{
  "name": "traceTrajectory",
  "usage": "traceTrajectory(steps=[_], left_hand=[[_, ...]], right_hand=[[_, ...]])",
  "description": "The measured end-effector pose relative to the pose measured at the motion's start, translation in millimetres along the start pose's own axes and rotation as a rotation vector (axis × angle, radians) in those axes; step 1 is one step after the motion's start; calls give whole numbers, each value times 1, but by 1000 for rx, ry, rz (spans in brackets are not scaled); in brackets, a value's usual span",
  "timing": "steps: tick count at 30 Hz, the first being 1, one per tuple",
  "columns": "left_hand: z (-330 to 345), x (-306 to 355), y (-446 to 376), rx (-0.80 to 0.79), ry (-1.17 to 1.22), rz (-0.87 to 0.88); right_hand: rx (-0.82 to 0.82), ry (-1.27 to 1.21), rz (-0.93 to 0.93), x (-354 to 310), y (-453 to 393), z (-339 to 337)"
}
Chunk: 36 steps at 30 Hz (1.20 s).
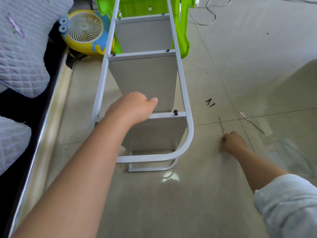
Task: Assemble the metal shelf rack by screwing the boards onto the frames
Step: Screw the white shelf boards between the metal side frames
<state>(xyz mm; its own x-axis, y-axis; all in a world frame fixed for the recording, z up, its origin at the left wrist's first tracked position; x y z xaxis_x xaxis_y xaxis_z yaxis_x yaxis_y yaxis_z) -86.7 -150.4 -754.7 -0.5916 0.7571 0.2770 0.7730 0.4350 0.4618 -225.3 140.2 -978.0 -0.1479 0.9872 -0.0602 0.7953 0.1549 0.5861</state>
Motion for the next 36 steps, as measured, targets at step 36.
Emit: traceTrajectory(steps=[36], left_hand=[[-22,12,1,182,10,34]], right_hand=[[718,-602,-1213,-179,235,-253]])
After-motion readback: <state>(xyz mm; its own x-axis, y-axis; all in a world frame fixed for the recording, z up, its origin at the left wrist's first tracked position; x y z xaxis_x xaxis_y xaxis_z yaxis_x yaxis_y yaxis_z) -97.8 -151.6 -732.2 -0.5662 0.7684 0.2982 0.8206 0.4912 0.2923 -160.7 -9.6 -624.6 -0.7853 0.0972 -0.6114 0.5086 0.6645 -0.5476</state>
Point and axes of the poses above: each hand's wrist, its own y-axis away from the middle knuckle, its own z-axis out of the palm, x = y × z, the point moved 7 cm from there along -y, towards the middle knuckle, and after that the axes turned 7 degrees about -x, right-handed, at the moved point
